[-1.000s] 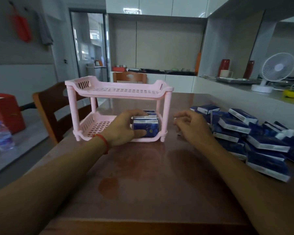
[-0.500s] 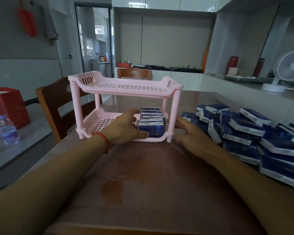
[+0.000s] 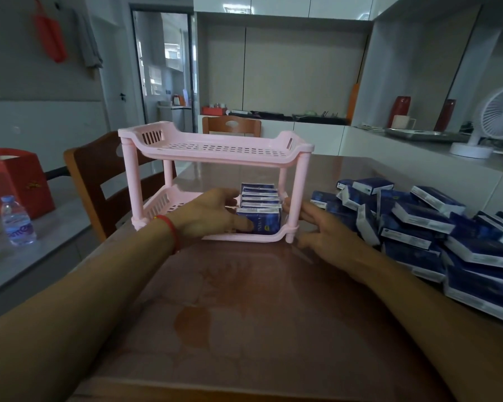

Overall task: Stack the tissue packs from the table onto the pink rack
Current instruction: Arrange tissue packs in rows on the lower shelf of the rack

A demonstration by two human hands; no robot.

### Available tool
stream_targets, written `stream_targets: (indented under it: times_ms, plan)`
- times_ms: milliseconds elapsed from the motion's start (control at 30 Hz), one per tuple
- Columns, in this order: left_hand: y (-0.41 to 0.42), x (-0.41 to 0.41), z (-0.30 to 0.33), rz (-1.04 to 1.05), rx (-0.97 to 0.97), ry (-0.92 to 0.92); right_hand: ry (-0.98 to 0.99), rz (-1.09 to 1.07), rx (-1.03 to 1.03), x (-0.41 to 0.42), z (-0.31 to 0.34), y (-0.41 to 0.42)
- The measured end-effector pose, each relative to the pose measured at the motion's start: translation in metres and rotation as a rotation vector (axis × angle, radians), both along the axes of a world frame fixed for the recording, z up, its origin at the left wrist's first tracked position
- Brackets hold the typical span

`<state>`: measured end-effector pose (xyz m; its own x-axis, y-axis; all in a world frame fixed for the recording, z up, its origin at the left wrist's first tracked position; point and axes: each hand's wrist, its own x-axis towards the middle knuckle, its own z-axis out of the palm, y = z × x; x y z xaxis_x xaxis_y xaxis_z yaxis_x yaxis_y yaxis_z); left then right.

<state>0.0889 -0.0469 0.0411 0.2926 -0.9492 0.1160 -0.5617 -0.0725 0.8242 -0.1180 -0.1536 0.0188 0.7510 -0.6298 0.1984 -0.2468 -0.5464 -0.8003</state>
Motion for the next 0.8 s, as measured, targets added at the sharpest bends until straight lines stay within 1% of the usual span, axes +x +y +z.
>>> stream_targets:
  times_ms: [100, 167, 233, 333, 400, 500, 667, 800]
  plan:
    - [-0.008, 0.002, 0.005, 0.062, -0.068, 0.404, -0.011, 0.001, 0.01, -0.001, 0.001, 0.0]
    - [-0.018, 0.002, 0.008, 0.108, -0.097, 0.583, -0.014, 0.008, 0.021, -0.001, 0.002, 0.0]
    - [-0.03, 0.002, 0.012, 0.145, -0.075, 0.678, -0.016, 0.005, 0.027, -0.002, 0.002, -0.001]
    - [-0.041, -0.004, 0.011, 0.124, -0.041, 0.752, -0.011, -0.004, 0.017, -0.004, 0.001, -0.001]
    - [-0.044, -0.004, 0.006, 0.073, -0.009, 0.822, -0.021, -0.001, 0.015, -0.005, 0.001, -0.002]
    - [-0.048, -0.003, 0.004, 0.027, 0.01, 0.876, -0.026, 0.0, 0.015, -0.004, 0.001, -0.003]
    - [-0.049, -0.009, 0.005, 0.052, -0.018, 0.933, -0.03, -0.009, 0.005, -0.002, -0.003, -0.005]
    - [-0.048, -0.012, 0.006, 0.151, -0.104, 0.94, -0.074, -0.054, -0.054, -0.004, -0.004, -0.006]
